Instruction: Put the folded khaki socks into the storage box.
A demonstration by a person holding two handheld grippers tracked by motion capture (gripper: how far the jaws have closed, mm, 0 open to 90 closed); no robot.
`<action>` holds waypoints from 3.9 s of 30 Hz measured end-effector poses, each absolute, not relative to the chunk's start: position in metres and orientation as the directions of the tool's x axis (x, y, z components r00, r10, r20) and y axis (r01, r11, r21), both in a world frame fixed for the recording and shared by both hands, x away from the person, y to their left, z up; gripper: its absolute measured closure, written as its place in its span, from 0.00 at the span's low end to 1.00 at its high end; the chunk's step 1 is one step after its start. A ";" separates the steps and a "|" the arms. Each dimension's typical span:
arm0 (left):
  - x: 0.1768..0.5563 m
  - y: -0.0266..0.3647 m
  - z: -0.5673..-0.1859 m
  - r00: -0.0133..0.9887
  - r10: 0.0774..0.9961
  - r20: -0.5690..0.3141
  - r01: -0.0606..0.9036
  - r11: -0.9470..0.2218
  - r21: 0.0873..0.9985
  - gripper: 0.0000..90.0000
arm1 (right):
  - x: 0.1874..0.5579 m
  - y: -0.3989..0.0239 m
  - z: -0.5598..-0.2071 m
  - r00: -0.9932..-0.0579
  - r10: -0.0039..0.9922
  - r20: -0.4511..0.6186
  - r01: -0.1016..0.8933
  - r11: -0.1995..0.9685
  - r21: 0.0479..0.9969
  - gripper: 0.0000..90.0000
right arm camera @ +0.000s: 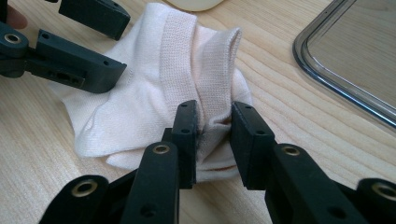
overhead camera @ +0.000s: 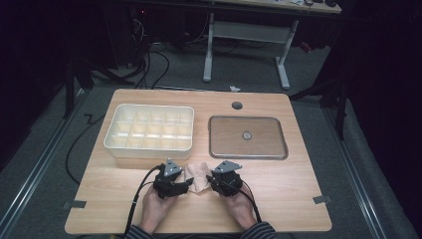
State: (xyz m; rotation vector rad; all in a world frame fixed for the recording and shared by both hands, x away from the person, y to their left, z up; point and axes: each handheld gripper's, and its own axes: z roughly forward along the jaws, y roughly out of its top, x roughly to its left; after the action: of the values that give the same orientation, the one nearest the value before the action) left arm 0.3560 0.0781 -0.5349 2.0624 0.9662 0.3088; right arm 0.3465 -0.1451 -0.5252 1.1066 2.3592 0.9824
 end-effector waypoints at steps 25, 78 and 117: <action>0.387 0.098 -0.505 0.635 0.716 -0.289 0.636 -0.273 0.722 0.51 | 0.345 -0.154 -0.511 -0.594 0.805 0.006 0.550 0.400 0.733 0.72; 0.404 0.077 -0.519 0.543 0.750 -0.378 0.738 -0.210 0.642 0.55 | 0.326 -0.123 -0.519 -0.659 0.752 0.027 0.545 0.453 0.705 0.89; 0.397 0.084 -0.509 0.640 0.639 -0.427 0.683 -0.219 0.697 0.95 | 0.326 -0.128 -0.524 -0.667 0.744 0.035 0.526 0.437 0.730 0.89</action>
State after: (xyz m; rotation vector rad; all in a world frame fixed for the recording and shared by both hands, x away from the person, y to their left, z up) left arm 0.3968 0.0839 -0.5091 1.9211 1.0423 -0.0593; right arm 0.3260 -0.1276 -0.5239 1.0938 2.4016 1.0641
